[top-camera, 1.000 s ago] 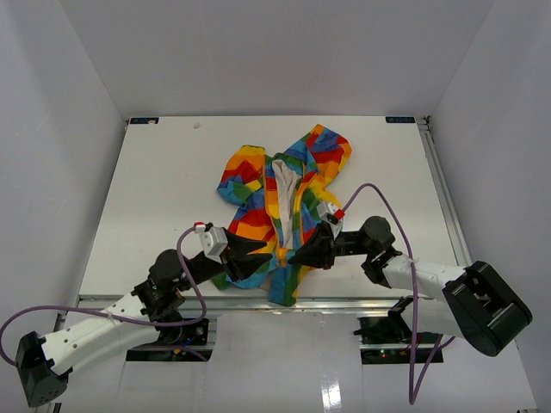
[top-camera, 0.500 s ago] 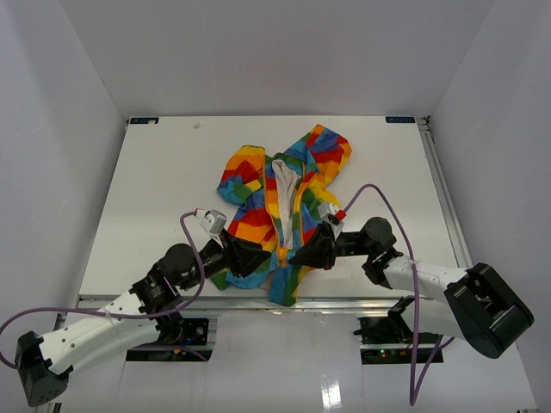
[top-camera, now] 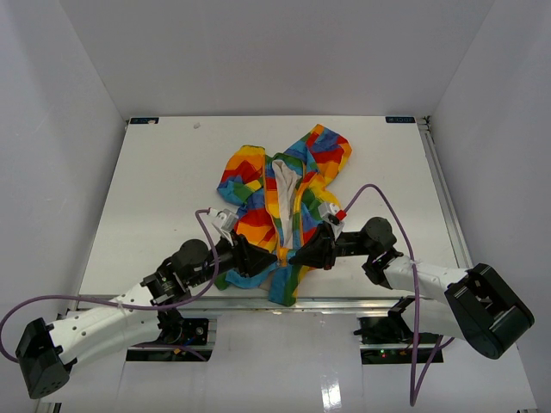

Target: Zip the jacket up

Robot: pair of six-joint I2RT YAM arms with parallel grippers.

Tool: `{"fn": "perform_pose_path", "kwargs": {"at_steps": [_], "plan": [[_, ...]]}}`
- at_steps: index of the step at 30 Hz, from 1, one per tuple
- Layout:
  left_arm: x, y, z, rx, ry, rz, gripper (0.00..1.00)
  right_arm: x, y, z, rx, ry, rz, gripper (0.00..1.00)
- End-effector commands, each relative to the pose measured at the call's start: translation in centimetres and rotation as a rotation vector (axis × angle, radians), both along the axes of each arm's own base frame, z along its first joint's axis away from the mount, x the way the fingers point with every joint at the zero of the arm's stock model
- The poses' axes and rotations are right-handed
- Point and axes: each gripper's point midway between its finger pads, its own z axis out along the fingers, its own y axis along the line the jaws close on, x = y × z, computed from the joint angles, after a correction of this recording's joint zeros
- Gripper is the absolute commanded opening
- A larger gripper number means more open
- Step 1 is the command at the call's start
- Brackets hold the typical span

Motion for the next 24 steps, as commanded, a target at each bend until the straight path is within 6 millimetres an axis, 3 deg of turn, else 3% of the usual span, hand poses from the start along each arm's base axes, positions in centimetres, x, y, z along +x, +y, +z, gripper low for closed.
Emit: {"fn": "perform_pose_path", "kwargs": {"at_steps": [1, 14, 24], "plan": [[-0.8, -0.4, 0.4, -0.028, -0.003, -0.046, 0.52, -0.2, 0.0, 1.1, 0.045, -0.072, 0.001, 0.08], [-1.4, -1.0, -0.2, -0.034, -0.007, -0.096, 0.4, 0.0, 0.1, 1.2, 0.042, -0.066, 0.0, 0.08], [-0.7, 0.0, -1.4, -0.001, 0.042, -0.019, 0.52, 0.1, 0.2, 1.3, 0.043, -0.067, 0.0, 0.08]]}}
